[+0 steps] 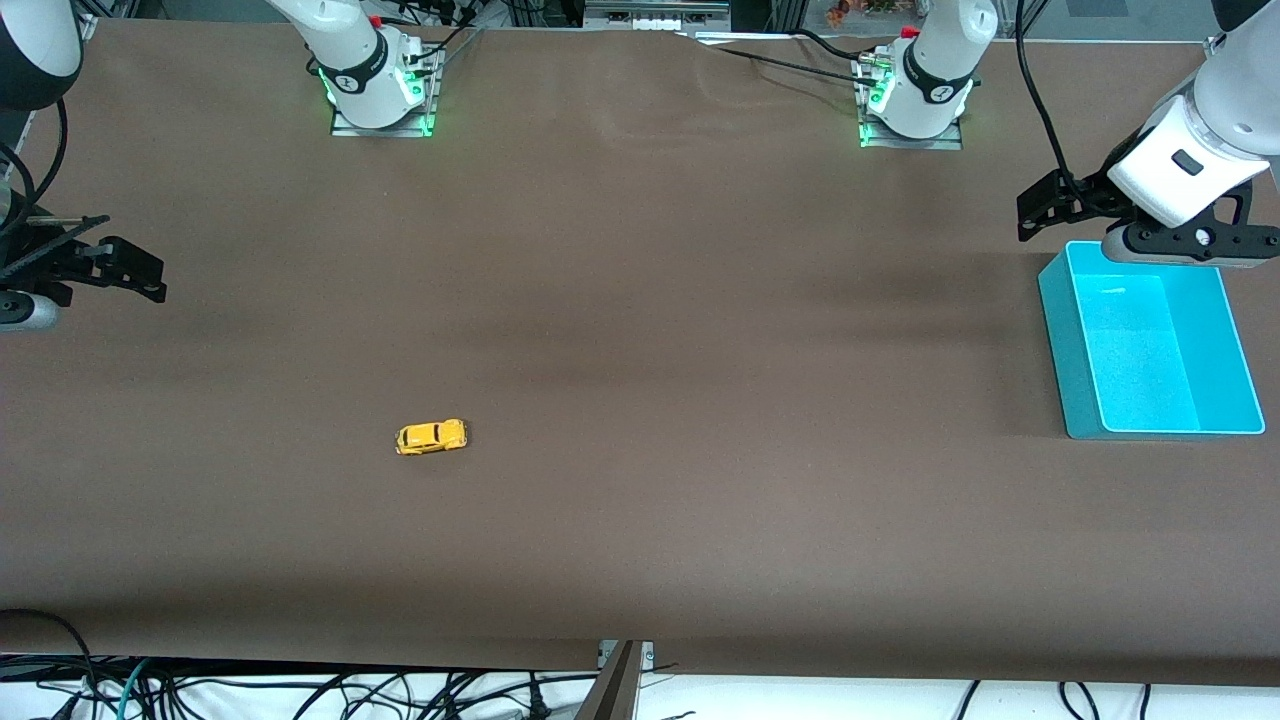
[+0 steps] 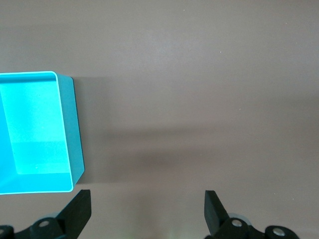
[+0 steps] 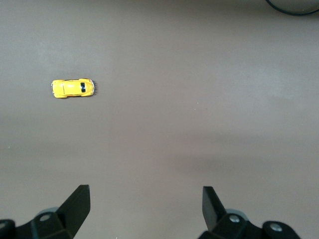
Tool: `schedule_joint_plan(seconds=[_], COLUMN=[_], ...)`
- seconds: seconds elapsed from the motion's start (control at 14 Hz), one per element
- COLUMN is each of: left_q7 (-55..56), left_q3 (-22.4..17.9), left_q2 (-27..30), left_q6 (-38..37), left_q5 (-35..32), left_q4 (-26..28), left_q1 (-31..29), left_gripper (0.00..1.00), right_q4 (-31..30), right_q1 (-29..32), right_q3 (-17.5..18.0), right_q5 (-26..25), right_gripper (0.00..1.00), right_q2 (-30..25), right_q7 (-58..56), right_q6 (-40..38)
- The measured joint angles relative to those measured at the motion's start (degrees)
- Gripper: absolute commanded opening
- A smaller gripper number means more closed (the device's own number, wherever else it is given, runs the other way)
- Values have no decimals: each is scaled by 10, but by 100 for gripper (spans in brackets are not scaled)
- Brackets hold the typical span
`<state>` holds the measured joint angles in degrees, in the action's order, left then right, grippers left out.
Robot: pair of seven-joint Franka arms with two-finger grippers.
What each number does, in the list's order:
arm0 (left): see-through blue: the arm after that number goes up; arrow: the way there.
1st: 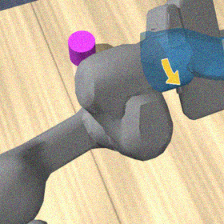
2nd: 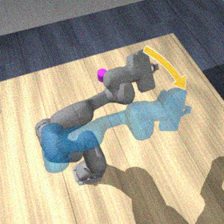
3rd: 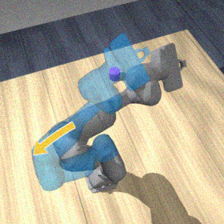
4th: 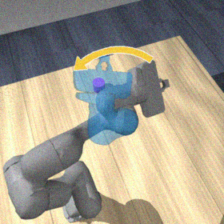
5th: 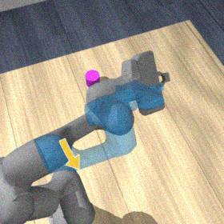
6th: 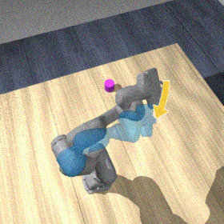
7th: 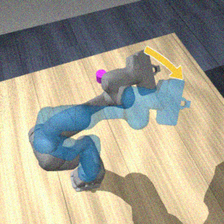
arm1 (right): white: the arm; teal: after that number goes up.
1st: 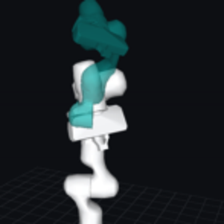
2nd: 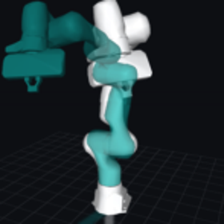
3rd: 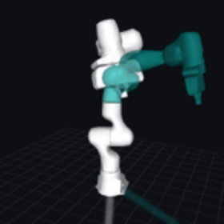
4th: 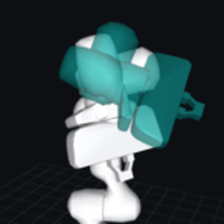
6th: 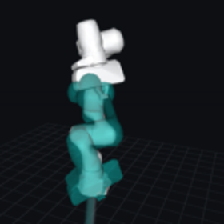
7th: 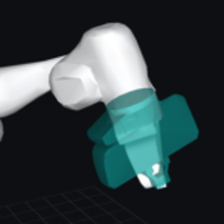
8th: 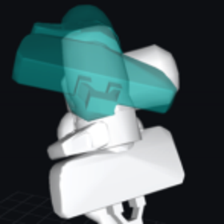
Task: Wind and store yellow beetle car
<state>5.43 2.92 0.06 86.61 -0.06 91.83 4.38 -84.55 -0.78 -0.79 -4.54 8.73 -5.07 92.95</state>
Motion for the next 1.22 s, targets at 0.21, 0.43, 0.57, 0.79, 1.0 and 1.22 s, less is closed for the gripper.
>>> schedule_joint_plan(seconds=[0.21, 0.43, 0.57, 0.79, 1.0, 1.22], left_q7=[0, 0, 0, 0, 0, 0], left_q3=[0, 0, 0, 0, 0, 0], left_q2=[0, 0, 0, 0, 0, 0], left_q6=[0, 0, 0, 0, 0, 0], left_q5=[0, 0, 0, 0, 0, 0], left_q4=[0, 0, 0, 0, 0, 0], left_q1=[0, 0, 0, 0, 0, 0], left_gripper=[100, 100, 100, 100, 100, 100], right_q4=[0, 0, -1, -2, -4, -9], right_q1=[0, 0, -2, -6, -28, -42], right_q3=[0, 0, 3, 8, 9, 10], right_q5=[0, 0, 1, 2, 2, 1], right_gripper=[99, 99, 99, 99, 99, 99], right_q2=[0, 0, 2, 16, 25, 41], right_q7=[0, -1, -1, -1, -1, -14], right_q6=[0, 0, 0, 1, 0, 1])
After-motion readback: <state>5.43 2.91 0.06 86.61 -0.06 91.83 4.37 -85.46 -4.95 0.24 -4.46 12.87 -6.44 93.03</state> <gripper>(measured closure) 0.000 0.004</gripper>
